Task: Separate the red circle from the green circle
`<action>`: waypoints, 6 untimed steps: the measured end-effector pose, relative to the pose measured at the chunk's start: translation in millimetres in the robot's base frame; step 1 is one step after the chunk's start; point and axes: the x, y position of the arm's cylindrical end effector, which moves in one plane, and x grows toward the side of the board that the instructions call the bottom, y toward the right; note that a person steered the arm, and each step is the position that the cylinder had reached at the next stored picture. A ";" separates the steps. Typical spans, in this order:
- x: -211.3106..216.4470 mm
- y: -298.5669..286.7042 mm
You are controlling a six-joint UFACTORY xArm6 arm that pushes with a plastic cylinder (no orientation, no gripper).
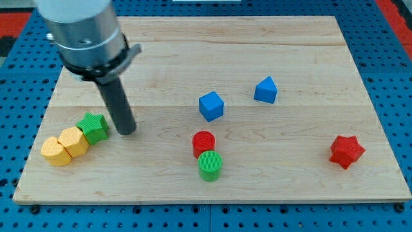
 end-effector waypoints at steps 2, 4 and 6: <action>21.8 4.9; 24.5 97.3; 55.9 199.6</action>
